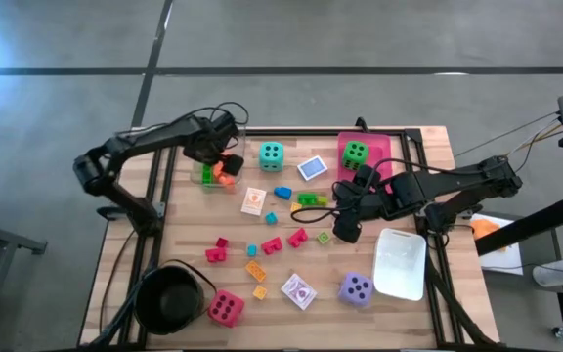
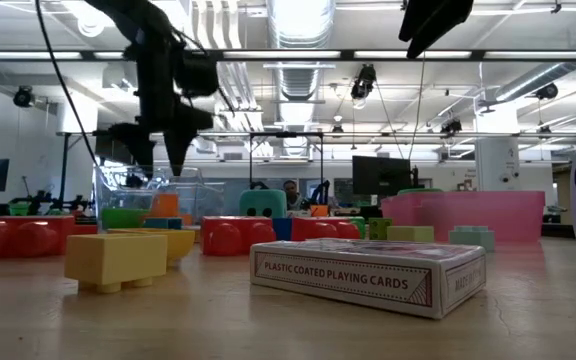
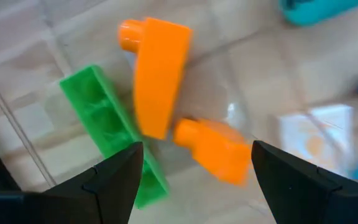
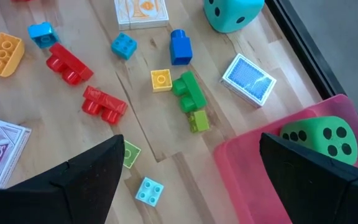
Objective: Pick & Place Toys
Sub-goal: Put the violet die into the pink bin
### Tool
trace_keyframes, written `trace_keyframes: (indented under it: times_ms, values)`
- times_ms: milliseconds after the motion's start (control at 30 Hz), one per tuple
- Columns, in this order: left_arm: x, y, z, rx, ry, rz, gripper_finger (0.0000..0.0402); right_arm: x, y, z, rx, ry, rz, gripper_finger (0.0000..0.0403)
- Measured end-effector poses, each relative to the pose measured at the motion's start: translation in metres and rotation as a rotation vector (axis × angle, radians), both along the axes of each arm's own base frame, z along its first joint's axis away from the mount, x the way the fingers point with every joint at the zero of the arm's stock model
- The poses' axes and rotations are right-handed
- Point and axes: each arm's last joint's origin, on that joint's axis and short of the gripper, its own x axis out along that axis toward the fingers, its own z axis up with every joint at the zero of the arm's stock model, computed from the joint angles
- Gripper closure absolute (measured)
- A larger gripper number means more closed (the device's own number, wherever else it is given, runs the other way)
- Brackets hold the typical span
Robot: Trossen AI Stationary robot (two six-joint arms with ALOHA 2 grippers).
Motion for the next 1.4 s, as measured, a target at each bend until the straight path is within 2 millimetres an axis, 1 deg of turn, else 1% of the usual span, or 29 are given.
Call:
trace_keyframes:
  times_ms: [133,267,333,433,500,567,633,767,867,967,1067,1267,1400]
  values:
    - [0.003,-0.025,0.018,0.016,-0.067,-0.054,0.0098,0.000,-0.002,0.000,0.034,-0.026,-0.064,0.0037]
    - [0.008,-0.055,0.031,0.033,-0.112,-0.173,0.0098,0.000,-0.001,-0.001,0.084,-0.027,-0.083,0.0037]
    - [0.009,-0.070,0.037,0.033,-0.134,-0.218,0.0098,0.000,0.000,-0.001,0.117,-0.011,-0.054,0.0037]
    - [0.012,-0.092,0.043,0.034,-0.165,-0.274,0.0098,0.000,0.003,-0.003,0.143,0.044,0.067,0.0037]
    - [0.014,-0.107,0.047,0.035,-0.191,-0.323,0.0098,-0.001,0.003,-0.008,0.146,0.079,0.117,0.0037]
    - [0.016,-0.123,0.049,0.034,-0.217,-0.368,0.0098,-0.001,0.002,-0.015,0.165,0.102,0.102,0.0037]
    - [0.019,-0.139,0.052,0.041,-0.246,-0.405,0.0098,-0.002,-0.001,-0.025,0.223,0.126,0.049,0.0037]
    - [0.023,-0.170,0.058,0.079,-0.332,-0.461,0.0098,-0.004,-0.006,-0.054,0.335,0.152,-0.135,0.0037]
    - [0.028,-0.189,0.062,0.085,-0.414,-0.512,0.0098,-0.005,-0.007,-0.074,0.392,0.163,-0.219,0.0037]
    - [0.032,-0.201,0.067,0.075,-0.496,-0.525,0.0098,-0.007,-0.008,-0.093,0.419,0.164,-0.279,0.0037]
    - [0.033,-0.208,0.069,0.066,-0.534,-0.527,0.0098,-0.010,-0.008,-0.107,0.437,0.176,-0.313,0.0037]
    - [0.033,-0.211,0.070,0.062,-0.546,-0.534,0.0098,-0.015,-0.009,-0.140,0.462,0.190,-0.394,0.0037]
    - [0.033,-0.211,0.070,0.061,-0.547,-0.534,0.0098,-0.016,-0.008,-0.157,0.467,0.216,-0.422,0.0037]
